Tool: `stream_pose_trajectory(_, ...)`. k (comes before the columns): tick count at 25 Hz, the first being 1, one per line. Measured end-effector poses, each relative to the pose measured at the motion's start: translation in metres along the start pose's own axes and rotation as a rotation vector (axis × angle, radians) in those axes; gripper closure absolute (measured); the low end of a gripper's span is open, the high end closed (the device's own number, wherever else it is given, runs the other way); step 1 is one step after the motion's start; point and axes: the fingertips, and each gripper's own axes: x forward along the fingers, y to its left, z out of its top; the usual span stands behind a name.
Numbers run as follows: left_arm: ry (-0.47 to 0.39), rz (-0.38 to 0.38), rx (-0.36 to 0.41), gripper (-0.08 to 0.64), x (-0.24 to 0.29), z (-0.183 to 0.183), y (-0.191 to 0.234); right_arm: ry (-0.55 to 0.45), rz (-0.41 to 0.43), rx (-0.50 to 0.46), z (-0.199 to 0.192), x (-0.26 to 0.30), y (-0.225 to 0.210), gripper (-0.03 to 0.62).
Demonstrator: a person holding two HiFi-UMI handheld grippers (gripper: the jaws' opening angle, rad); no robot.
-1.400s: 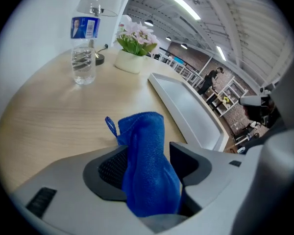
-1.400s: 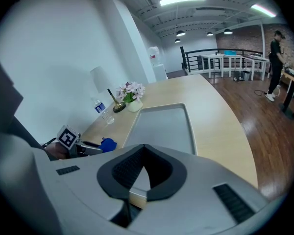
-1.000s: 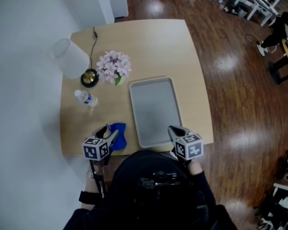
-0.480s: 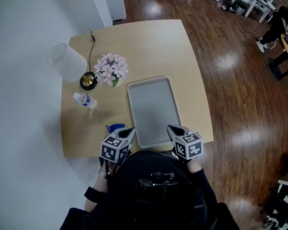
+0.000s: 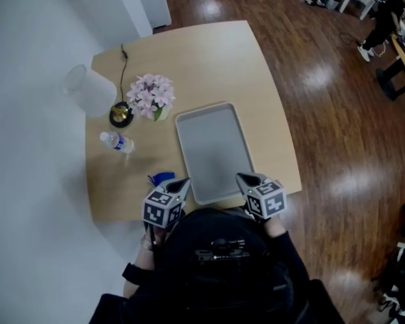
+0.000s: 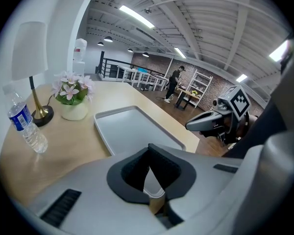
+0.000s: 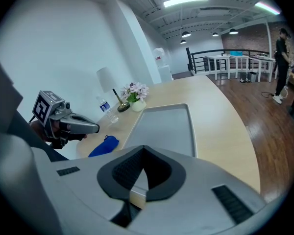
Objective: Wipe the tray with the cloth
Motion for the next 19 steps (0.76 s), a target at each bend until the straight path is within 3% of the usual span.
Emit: stream_pose_trajectory(19,0.017,0.008,-0.001,0.560,-0.0018,-0.0042,0.0007,0.006,0.028,-0.013,-0.0003,0.0015,0.0049,0.589)
